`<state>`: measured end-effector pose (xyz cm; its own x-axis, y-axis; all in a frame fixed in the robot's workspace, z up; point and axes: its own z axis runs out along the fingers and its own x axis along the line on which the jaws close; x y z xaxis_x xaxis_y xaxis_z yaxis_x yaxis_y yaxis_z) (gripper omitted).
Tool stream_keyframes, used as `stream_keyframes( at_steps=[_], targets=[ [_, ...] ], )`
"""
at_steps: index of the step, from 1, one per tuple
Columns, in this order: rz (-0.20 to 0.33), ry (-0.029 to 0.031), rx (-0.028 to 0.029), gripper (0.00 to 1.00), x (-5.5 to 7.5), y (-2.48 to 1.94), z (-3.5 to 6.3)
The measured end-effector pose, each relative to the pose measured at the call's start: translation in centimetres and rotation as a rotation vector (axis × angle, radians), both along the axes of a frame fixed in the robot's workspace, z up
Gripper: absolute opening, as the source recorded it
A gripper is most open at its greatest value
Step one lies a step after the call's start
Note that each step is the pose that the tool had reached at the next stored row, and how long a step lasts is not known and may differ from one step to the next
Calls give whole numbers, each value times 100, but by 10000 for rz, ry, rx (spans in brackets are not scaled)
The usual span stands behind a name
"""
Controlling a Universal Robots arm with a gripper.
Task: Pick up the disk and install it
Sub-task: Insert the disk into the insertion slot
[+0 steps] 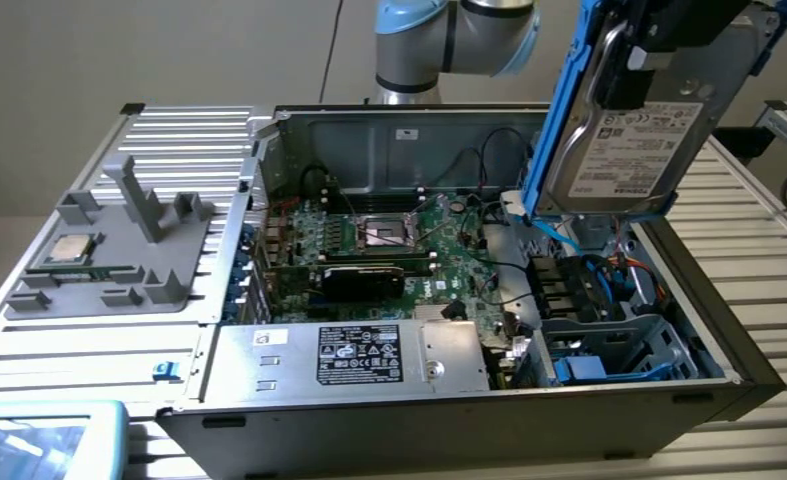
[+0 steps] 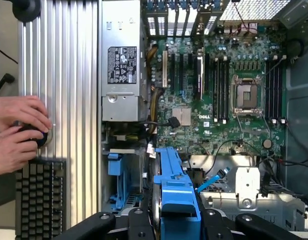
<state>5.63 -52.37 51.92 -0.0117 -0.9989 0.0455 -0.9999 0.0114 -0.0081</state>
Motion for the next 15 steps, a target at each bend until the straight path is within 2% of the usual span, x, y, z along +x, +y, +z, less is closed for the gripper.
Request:
stream_keyframes(
  at_steps=[8, 15],
  targets=[
    [-6, 0, 9, 37, 30, -204, -37],
    [-21, 0, 10, 37, 63, -346, -67]
  ],
)
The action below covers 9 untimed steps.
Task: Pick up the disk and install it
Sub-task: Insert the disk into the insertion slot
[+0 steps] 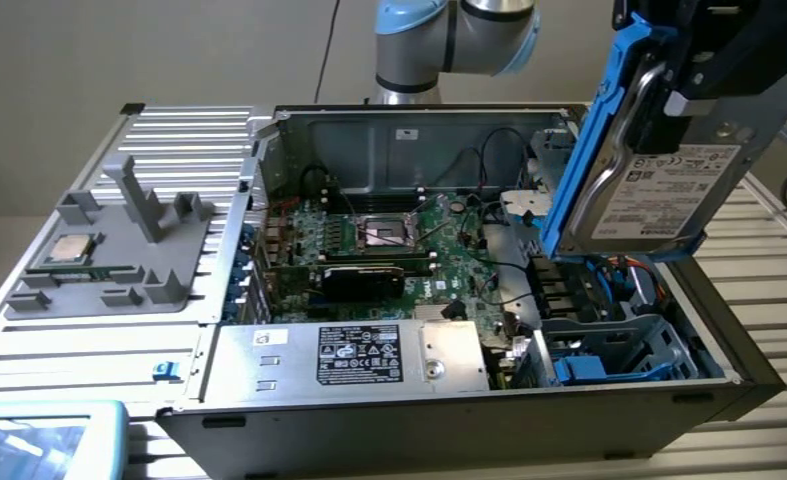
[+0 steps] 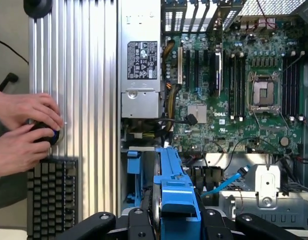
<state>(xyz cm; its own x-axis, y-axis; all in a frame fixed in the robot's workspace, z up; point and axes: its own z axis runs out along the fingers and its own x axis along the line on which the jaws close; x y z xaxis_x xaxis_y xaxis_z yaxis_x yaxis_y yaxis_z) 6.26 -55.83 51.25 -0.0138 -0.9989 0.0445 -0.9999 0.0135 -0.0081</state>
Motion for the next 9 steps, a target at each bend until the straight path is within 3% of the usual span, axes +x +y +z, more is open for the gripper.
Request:
stream_keyframes(
  at_steps=[9],
  targets=[
    [-15, 0, -1, 37, 51, -159, -50]
  ],
)
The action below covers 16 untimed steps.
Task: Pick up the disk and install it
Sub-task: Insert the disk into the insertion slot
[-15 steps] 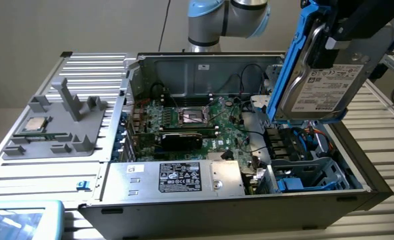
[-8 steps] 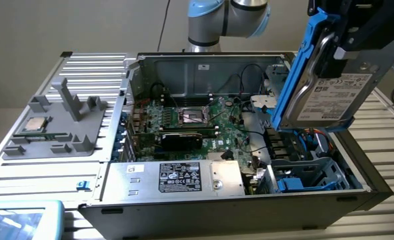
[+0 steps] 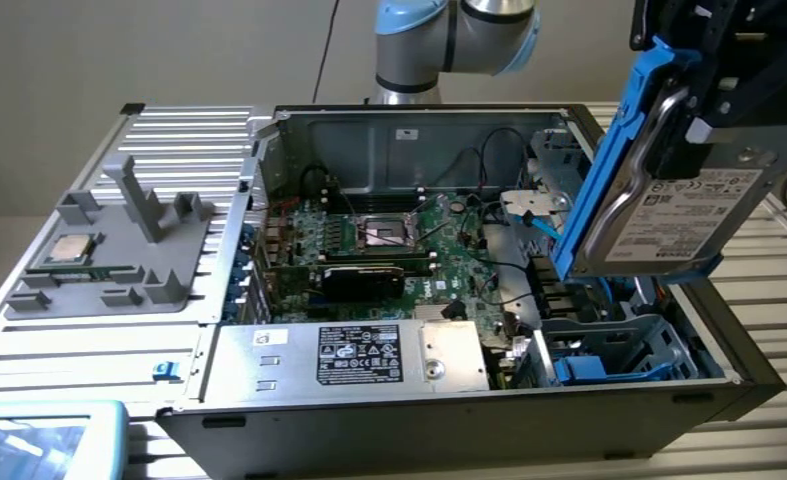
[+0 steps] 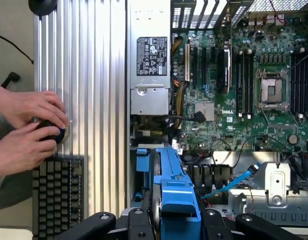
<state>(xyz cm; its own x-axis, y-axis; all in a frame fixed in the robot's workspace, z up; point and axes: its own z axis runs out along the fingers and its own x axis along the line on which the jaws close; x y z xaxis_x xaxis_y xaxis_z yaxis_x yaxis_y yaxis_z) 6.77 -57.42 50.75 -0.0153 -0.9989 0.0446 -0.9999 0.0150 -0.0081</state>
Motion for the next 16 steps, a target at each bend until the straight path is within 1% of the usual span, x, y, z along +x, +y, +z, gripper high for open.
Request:
stream_keyframes(
  at_steps=[11, 16],
  targets=[
    [-42, 0, 0, 37, 43, -127, -176],
    [-63, 0, 0, 37, 68, -177, -265]
  ],
)
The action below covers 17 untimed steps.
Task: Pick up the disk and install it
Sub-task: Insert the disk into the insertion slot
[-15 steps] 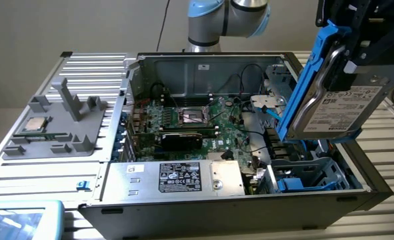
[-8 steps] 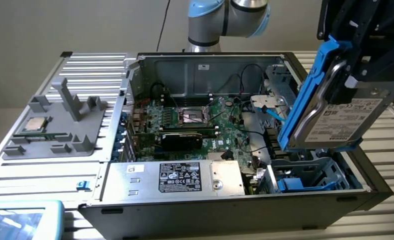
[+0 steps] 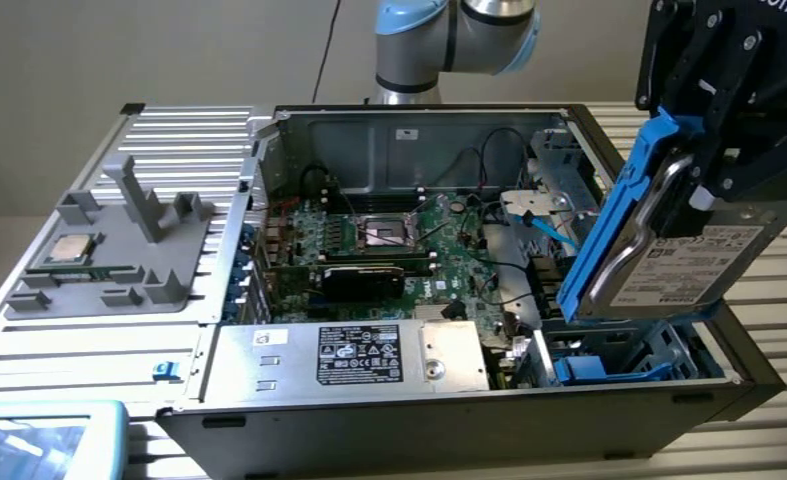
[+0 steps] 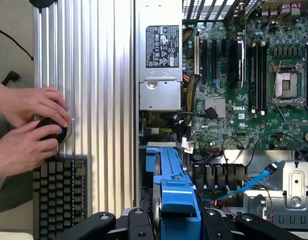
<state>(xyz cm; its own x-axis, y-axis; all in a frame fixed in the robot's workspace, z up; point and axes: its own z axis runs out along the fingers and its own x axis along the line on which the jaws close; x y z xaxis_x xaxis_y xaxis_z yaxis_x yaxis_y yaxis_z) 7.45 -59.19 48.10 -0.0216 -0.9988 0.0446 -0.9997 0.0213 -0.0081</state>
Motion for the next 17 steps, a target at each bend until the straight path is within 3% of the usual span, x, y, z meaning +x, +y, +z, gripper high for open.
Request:
stream_keyframes(
  at_steps=[7, 17],
  targets=[
    [-43, 0, 0, 37, 50, -45, -127],
    [-210, 27, 0, 37, 87, -54, -310]
  ],
)
